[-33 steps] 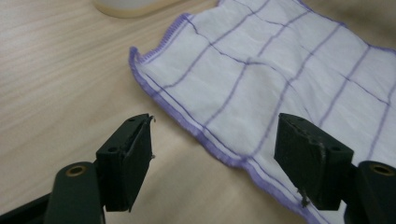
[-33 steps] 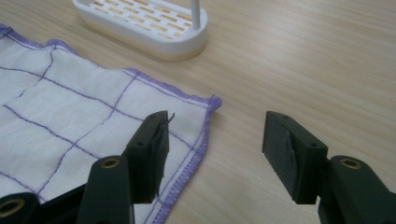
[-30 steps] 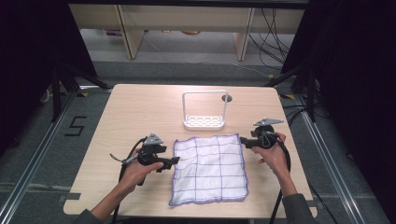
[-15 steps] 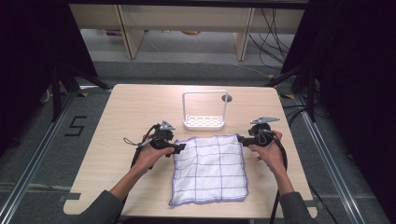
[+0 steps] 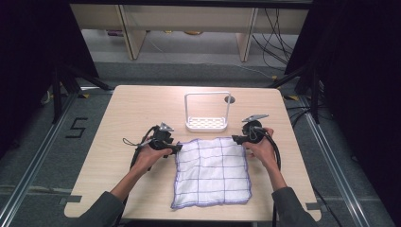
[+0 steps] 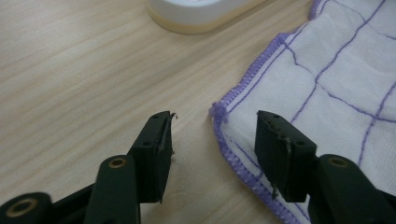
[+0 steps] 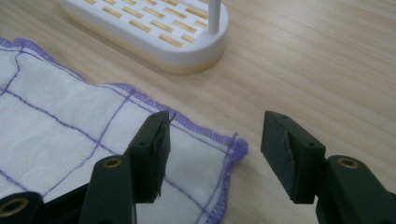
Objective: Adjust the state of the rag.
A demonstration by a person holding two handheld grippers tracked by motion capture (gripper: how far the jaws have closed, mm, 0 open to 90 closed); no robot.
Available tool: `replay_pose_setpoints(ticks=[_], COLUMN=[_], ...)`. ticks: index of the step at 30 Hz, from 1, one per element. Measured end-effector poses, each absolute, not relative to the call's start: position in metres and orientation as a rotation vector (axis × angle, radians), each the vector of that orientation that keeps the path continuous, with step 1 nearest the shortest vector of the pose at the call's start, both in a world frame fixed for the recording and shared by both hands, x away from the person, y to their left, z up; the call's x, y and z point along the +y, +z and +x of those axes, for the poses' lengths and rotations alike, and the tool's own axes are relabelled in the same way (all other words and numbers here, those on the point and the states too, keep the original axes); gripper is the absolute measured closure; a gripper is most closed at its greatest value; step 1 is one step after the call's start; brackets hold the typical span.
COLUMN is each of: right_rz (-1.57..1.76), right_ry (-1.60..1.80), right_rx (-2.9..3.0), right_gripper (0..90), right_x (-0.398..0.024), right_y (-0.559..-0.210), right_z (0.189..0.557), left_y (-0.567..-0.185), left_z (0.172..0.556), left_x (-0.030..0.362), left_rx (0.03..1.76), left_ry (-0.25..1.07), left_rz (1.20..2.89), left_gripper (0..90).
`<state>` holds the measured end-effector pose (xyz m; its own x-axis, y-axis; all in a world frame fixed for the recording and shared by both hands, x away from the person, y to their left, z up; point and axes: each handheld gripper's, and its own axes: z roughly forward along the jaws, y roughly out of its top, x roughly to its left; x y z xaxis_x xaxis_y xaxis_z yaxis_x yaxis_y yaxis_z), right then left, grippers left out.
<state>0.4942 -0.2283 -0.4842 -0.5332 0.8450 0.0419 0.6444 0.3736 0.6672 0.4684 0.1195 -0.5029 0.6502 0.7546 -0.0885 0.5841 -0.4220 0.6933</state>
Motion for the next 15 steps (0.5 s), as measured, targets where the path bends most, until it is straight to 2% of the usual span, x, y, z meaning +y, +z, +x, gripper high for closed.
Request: replay_pose_setpoints(ticks=[2,8,11,15], right_rz=[1.294,1.327,1.350,1.356], right_ry=[0.908,0.876,0.878,0.880], right_rx=[2.344,2.365,2.361,2.370], right_gripper=[44.3,49.4,53.0,61.7], right_x=[-0.2264,-0.2255,-0.2271,-0.2313], right_y=[-0.4845,-0.4853,-0.4865,-0.4915], right_z=[0.4963,0.4971,0.4974,0.4995], left_y=[-0.5037,-0.5049,-0.5035,-0.5031], left_z=[0.4690,0.4691,0.4679,0.4677], left_x=[0.1167,0.1110,0.1115,0.1136], left_rx=[1.016,0.935,0.926,0.915], left_ry=[0.314,0.319,0.328,0.333], left_rz=[2.155,2.165,2.161,2.155], left_gripper=[52.5,80.2,85.2,86.7])
